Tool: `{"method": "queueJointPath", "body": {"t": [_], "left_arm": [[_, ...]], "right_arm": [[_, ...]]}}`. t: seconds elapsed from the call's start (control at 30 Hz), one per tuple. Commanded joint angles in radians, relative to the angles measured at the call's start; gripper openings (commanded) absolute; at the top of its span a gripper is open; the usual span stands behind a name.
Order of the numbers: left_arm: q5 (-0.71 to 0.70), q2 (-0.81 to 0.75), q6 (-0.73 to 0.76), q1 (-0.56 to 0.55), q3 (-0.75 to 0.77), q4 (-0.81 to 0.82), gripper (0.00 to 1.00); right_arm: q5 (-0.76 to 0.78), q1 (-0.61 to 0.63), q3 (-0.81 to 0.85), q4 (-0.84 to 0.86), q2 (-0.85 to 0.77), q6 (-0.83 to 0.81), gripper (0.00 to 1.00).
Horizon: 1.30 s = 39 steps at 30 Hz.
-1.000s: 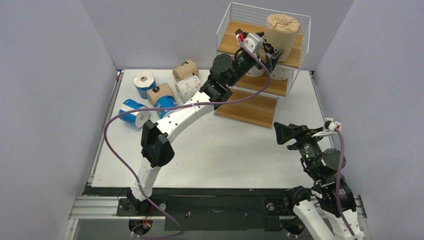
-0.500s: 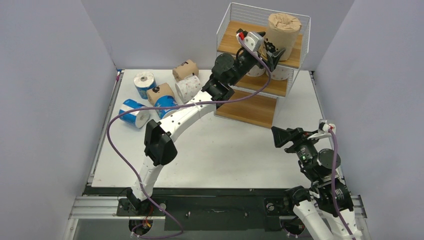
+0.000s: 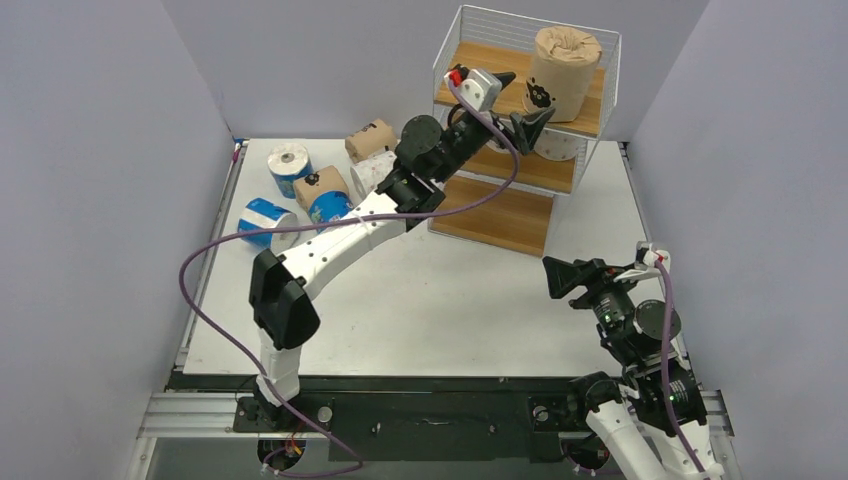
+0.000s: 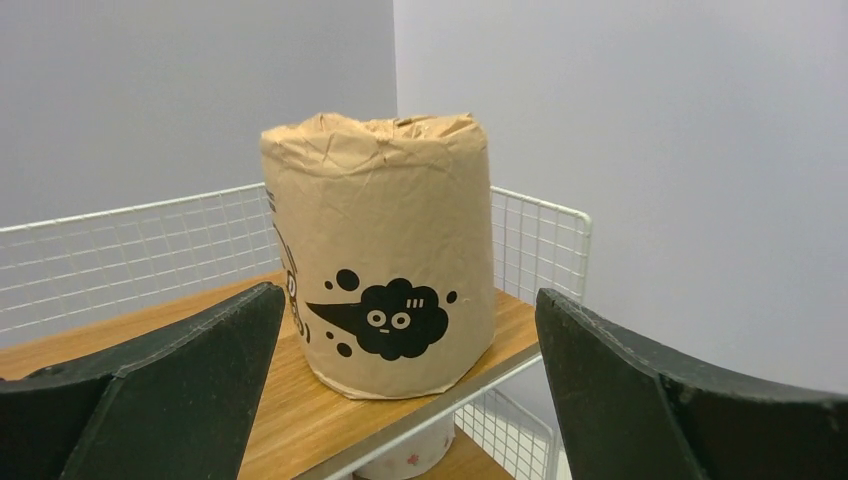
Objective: Place and organize the paper towels onto the shelf
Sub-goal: Place the paper towel on the shelf, then adjust the paper towel on the shelf.
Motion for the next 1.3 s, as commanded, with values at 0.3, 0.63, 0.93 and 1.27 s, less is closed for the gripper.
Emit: {"method": "queueJointPath", "body": {"t": [0.3, 0.63, 0.93, 1.27], "left_arm": [[0.074, -0.169, -0.432, 0.138, -0.054, -0.009, 0.54], [0.248, 0.047, -0.640, 0.188, 0.236, -0.101, 0.08], [0.318, 0.099, -0.691, 0.174, 0.273, -0.117, 0.00], [0.284, 0.152, -0.572, 0.121, 0.354, -0.243, 0.00]], "right_arm": [[0.020, 0.009, -0.031, 0.015, -0.020, 0.003, 0.71], [0.030, 0.008, -0.031, -0.002, -0.027, 0.002, 0.70], [0.044, 0.008, -0.038, -0.018, -0.040, -0.006, 0.70], [0.052, 0.008, -0.045, -0.024, -0.045, -0.007, 0.70]]}}
